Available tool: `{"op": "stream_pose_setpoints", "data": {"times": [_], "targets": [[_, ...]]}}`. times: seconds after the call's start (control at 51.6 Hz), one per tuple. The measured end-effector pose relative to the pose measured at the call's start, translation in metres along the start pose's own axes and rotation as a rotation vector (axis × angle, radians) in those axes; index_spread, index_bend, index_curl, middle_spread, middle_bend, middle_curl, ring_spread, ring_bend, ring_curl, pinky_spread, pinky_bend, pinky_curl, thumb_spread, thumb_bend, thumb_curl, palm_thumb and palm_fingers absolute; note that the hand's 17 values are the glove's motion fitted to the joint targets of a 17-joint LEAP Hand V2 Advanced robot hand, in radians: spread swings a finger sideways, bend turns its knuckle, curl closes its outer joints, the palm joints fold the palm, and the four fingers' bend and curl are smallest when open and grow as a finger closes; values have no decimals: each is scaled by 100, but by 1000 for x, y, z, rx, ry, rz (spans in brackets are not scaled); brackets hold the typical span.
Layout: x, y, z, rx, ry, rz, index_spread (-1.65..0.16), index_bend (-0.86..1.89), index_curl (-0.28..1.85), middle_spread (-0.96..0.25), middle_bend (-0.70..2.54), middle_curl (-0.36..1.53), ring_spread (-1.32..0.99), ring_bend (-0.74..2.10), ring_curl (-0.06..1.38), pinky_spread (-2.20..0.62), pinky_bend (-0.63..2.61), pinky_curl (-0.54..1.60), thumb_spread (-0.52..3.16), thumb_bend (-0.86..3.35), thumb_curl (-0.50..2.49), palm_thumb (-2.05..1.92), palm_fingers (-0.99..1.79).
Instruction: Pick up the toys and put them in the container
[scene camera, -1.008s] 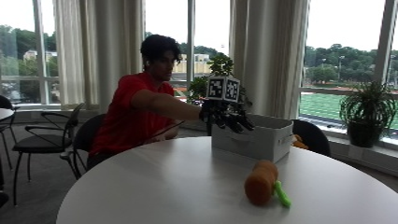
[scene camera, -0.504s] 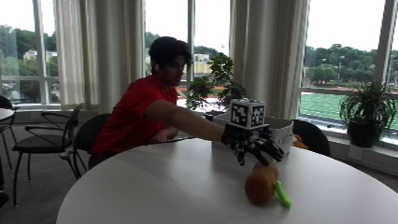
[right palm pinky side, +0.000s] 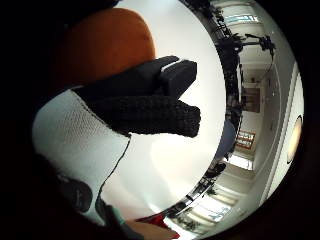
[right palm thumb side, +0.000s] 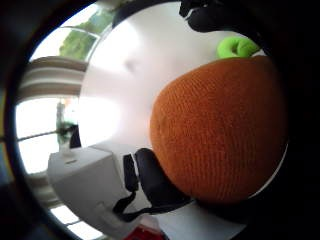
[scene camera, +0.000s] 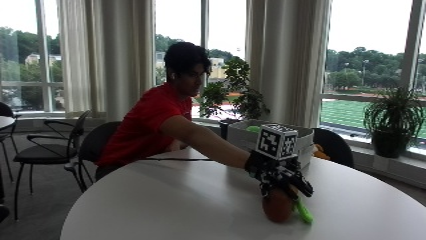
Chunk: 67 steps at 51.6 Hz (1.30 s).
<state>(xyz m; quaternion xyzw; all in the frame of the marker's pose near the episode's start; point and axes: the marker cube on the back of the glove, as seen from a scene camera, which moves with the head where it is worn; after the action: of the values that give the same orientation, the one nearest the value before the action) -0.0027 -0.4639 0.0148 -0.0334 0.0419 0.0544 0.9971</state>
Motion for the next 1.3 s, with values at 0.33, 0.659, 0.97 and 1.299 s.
{"op": "stream_pose_setpoints", "data": {"times": [0.33, 0.659, 0.97, 1.299], "targets": [[0, -5, 18, -121, 102, -62, -45, 20, 43, -7, 15, 31, 4, 32, 15, 15, 134, 37, 85, -9, 26, -11, -5], [5, -8, 23, -128, 108, -68, -47, 39, 49, -9, 17, 28, 5, 28, 15, 10, 131, 34, 94, -3, 29, -1, 11], [11, -18, 18, 44, 108, -10, -44, 44, 54, -30, 43, 39, -12, 50, 21, -7, 98, 25, 108, 4, 38, 18, 54], [12, -21, 18, 202, 155, 32, -46, 47, 70, -41, 75, 57, -46, 86, 35, -23, 85, 26, 91, 15, 59, 56, 84]]}}
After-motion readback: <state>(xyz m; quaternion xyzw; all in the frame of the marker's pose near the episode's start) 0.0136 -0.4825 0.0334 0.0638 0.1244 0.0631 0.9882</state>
